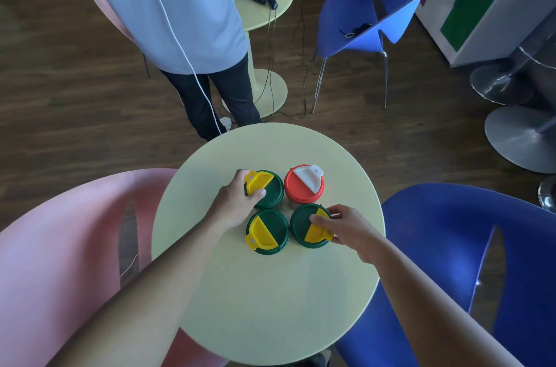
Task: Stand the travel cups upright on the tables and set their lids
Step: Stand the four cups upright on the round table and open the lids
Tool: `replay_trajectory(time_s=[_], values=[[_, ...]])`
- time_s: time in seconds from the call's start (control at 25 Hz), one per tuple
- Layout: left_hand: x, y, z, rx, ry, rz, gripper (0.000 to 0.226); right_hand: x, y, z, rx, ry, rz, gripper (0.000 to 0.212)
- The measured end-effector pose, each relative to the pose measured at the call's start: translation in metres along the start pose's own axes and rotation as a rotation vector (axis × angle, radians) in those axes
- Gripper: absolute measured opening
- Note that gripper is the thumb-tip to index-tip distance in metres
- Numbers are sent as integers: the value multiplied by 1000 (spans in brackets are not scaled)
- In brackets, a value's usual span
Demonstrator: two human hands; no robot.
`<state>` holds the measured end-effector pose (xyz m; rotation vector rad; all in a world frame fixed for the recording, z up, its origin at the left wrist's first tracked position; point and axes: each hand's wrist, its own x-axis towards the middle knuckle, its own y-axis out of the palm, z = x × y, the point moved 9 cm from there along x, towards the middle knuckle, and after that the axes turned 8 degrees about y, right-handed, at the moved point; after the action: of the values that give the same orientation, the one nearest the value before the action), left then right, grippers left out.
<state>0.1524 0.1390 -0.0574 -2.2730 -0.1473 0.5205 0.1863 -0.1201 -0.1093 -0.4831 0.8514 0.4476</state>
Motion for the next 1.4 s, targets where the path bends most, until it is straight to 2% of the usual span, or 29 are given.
replay_trajectory(time_s=[0.2,0.32,0.36,0.44,0.56,0.8,1.08,1.28,1.4], values=[[-17,10,5,-156,-78,57,70,-3,4,-1,73,25,49,37],[-42,30,29,-330,-236,124,92,-4,5,-3,145,43,58,34],[-52,39,35,-397,-287,156,91,-5,6,-4,161,39,59,33],[-67,52,40,-503,-343,207,74,-8,6,-3,171,28,55,31],[-76,58,40,-621,-353,151,56,-8,5,-3,178,24,45,32],[-82,54,38,-570,-359,15,36,-10,8,-9,182,26,6,51],[-84,54,39,-555,-379,-15,33,-12,11,-13,219,13,-17,46],[-87,52,35,-502,-384,19,43,-16,12,-13,230,14,-13,51],[-91,41,32,-341,-373,16,61,-19,8,-12,205,1,-40,55]])
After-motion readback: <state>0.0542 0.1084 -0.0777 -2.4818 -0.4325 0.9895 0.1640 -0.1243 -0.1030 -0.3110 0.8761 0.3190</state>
